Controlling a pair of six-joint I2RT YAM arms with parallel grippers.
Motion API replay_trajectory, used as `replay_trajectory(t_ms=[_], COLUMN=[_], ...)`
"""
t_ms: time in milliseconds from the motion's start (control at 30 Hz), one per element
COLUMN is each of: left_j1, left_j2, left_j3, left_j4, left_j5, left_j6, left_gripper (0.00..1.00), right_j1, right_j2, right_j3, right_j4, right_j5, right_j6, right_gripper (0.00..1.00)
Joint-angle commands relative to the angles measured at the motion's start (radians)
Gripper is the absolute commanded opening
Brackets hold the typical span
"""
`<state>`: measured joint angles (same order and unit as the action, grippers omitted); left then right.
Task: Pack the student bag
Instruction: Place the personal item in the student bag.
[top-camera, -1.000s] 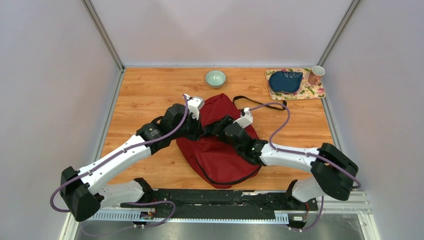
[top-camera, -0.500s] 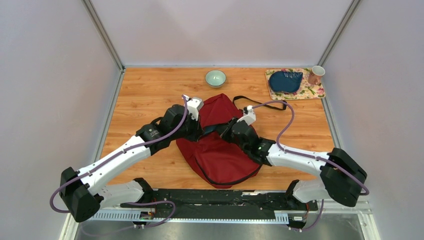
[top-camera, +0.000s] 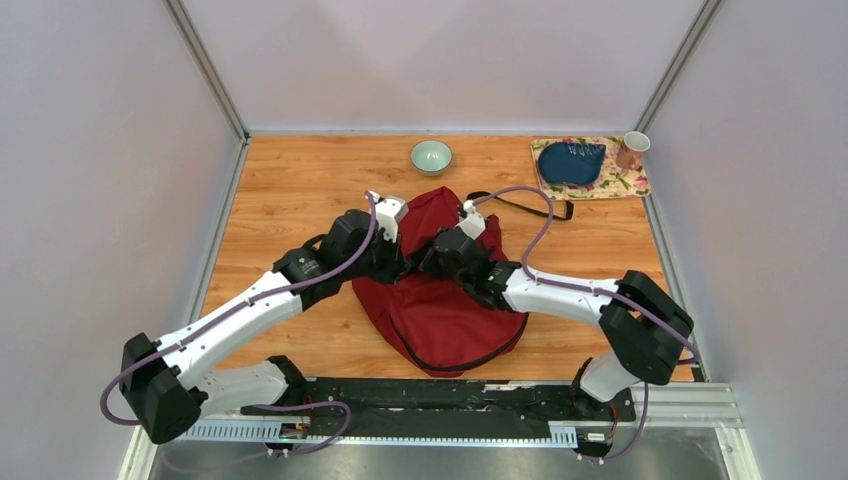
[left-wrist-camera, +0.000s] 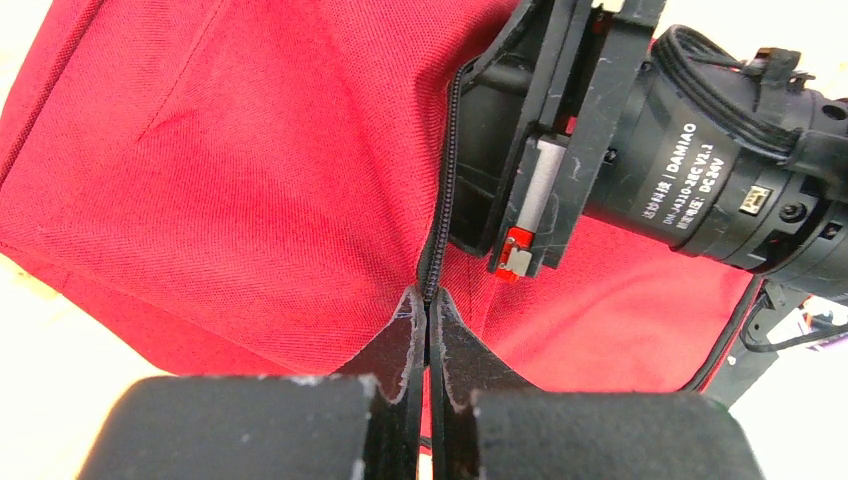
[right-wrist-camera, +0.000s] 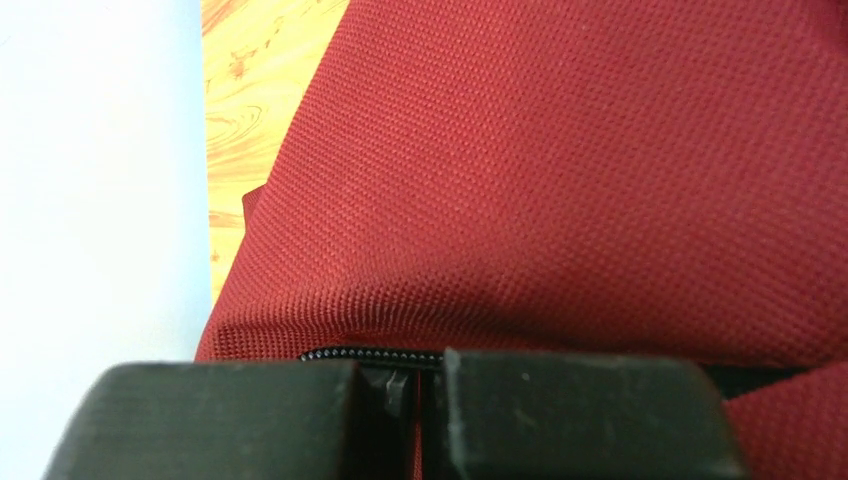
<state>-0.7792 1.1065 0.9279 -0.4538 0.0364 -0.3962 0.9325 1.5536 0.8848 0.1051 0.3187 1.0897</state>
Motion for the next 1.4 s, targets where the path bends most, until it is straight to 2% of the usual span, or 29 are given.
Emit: replay_trajectory(t_ms=[0, 33, 100, 200, 233, 333, 367, 433, 467, 533, 667, 1033, 1200, 1300, 1367], left_j1=[-0.005, -0.003, -0.003, -0.003, -0.003, -0.003, -0.003, -0.003, -0.003, -0.003, -0.003, -0.003, -0.005, -0.005, -0.005], left_j2=[-0.004, -0.004, 0.000, 0.015, 0.026, 0.045, 0.050, 0.058, 0.050, 0.021, -0.030, 0.019, 0.052, 0.088, 0.107], left_j3=[-0.008, -0.011, -0.020, -0.046, -0.053, -0.092, -0.106, -0.113, -0.124, -0.135, -0.156, -0.198, -0.173, -0.159, -0.152], left_j4=[0.003, 0.003, 0.009, 0.020, 0.024, 0.050, 0.055, 0.056, 0.056, 0.061, 0.067, 0.142, 0.083, 0.035, 0.003], left_j5=[0.022, 0.029, 0.046, 0.092, 0.124, 0.201, 0.218, 0.253, 0.255, 0.244, 0.230, 0.371, 0.444, 0.477, 0.493], left_j6=[0.011, 0.013, 0.022, 0.028, 0.028, 0.028, 0.028, 0.028, 0.026, 0.028, 0.055, 0.143, 0.209, 0.252, 0.278], left_gripper=[0.00, 0.00, 0.00, 0.03, 0.06, 0.27, 0.39, 0.43, 0.49, 0.55, 0.66, 0.67, 0.66, 0.64, 0.55], right_j1=[-0.006, -0.006, -0.008, -0.009, -0.009, -0.012, -0.012, -0.018, -0.021, -0.046, -0.093, -0.107, -0.110, -0.123, -0.138], right_j2=[-0.093, -0.154, -0.219, -0.346, -0.410, -0.536, -0.567, -0.648, -0.667, -0.694, -0.665, -0.552, -0.544, -0.532, -0.520], right_j3=[-0.013, -0.051, -0.073, -0.096, -0.109, -0.153, -0.177, -0.198, -0.204, -0.201, -0.164, -0.087, -0.076, -0.055, -0.040], right_j4=[0.007, -0.005, -0.134, -0.318, -0.347, -0.430, -0.452, -0.455, -0.447, -0.443, -0.453, -0.401, -0.395, -0.386, -0.389], right_j5=[0.034, 0.064, 0.124, 0.261, 0.302, 0.362, 0.371, 0.384, 0.376, 0.315, 0.180, 0.026, -0.015, -0.064, -0.089], right_j6=[-0.074, -0.086, -0.086, -0.094, -0.102, -0.125, -0.131, -0.168, -0.192, -0.261, -0.326, -0.360, -0.384, -0.424, -0.439], right_gripper=[0.00, 0.00, 0.02, 0.15, 0.20, 0.30, 0.32, 0.38, 0.39, 0.42, 0.44, 0.44, 0.45, 0.45, 0.45])
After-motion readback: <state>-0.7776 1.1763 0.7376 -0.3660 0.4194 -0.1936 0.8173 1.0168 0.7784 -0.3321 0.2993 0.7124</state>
